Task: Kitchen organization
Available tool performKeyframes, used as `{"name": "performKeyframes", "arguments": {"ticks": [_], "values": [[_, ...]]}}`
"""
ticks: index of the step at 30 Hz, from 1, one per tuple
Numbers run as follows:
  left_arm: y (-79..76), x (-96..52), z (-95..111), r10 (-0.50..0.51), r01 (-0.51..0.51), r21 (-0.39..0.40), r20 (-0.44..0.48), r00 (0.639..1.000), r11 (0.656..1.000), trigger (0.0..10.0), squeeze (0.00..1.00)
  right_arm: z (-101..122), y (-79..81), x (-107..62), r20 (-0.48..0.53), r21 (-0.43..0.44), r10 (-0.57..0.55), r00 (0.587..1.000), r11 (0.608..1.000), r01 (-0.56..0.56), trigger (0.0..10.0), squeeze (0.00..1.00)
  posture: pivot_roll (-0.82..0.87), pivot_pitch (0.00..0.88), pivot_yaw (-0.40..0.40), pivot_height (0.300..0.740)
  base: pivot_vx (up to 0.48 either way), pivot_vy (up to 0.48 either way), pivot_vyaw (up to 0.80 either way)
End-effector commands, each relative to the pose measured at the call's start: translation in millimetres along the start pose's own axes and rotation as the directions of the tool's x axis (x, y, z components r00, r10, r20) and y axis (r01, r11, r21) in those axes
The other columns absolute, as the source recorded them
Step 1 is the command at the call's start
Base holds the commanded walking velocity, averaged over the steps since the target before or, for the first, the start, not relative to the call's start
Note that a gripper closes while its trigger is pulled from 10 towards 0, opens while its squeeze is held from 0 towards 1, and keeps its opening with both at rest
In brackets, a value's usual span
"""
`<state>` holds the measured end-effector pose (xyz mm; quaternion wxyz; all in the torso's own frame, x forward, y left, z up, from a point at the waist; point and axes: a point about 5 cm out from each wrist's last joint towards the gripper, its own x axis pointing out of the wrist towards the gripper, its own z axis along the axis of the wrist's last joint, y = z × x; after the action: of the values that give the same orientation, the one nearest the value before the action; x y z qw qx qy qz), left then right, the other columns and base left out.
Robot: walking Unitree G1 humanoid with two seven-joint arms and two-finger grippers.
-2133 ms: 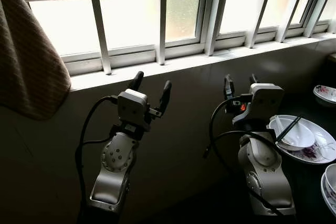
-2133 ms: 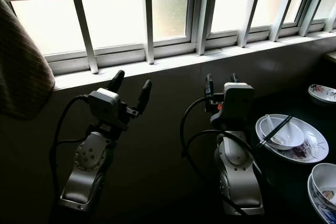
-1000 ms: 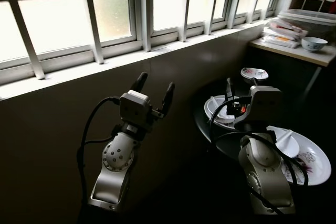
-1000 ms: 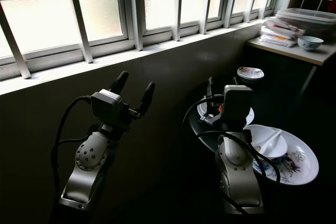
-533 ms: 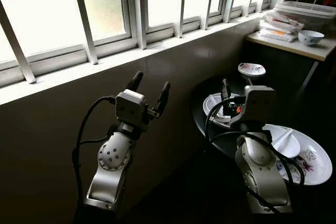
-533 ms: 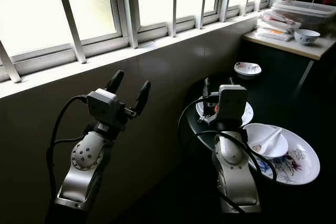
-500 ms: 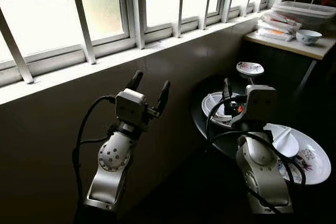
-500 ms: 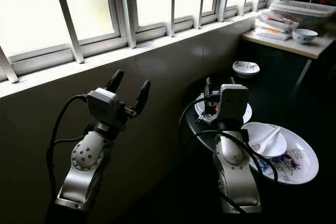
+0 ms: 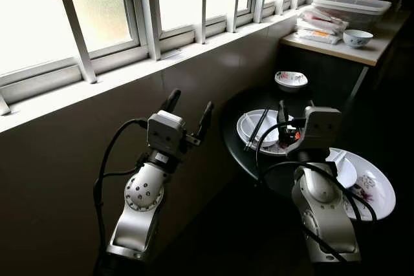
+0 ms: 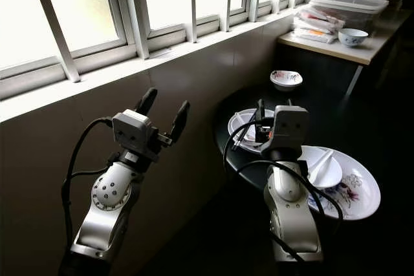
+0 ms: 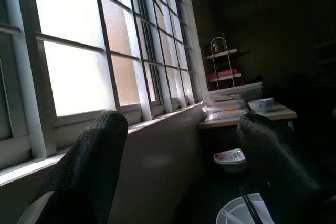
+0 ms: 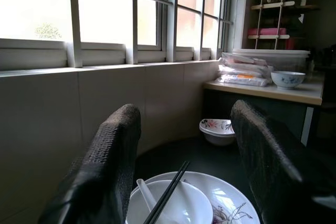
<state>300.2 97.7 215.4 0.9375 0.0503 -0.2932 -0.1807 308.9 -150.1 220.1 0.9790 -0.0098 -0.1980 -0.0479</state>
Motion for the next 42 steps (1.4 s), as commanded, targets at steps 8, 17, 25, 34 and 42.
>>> {"name": "performKeyframes", "arguments": {"ticks": [8,17,25,34,42], "values": [[-4.0,0.8,-2,-0.02,0.02,0.007,-0.011,1.0,1.0,10.0,0.0,3,-1.3,1.3,0.006,0.007,-0.017,1.0,1.0,0.017,10.0,0.0,-0.01,0.0,-0.013,0.74,0.0,0.0,-0.8],[-5.0,1.3,-1,-0.015,0.015,-0.01,-0.001,1.0,1.0,10.0,0.0,2,-1.4,0.9,0.004,-0.003,-0.016,1.0,1.0,0.016,10.0,0.0,-0.01,0.0,-0.011,0.74,0.0,-0.189,-0.8],[-5.5,1.3,-2,-0.021,0.021,-0.006,-0.009,1.0,1.0,10.0,0.0,2,-1.7,0.0,0.012,-0.015,-0.011,1.0,1.0,0.012,10.0,0.0,-0.01,0.0,-0.012,0.74,0.0,0.0,-0.79],[-6.4,1.2,-5,-0.023,0.023,0.004,-0.017,1.0,1.0,10.0,0.0,-4,-2.4,1.3,-0.028,-0.003,-0.012,1.0,1.0,0.012,10.0,0.0,-0.01,0.0,-0.017,0.74,0.0,0.0,-0.09],[-3.4,-0.9,-10,-0.012,0.013,0.014,-0.052,0.999,1.0,10.0,0.0,-18,1.3,-1.1,-0.106,-0.009,0.017,0.994,1.0,-0.018,10.0,0.0,-0.01,0.0,-0.018,0.74,0.098,0.0,0.0]]}}
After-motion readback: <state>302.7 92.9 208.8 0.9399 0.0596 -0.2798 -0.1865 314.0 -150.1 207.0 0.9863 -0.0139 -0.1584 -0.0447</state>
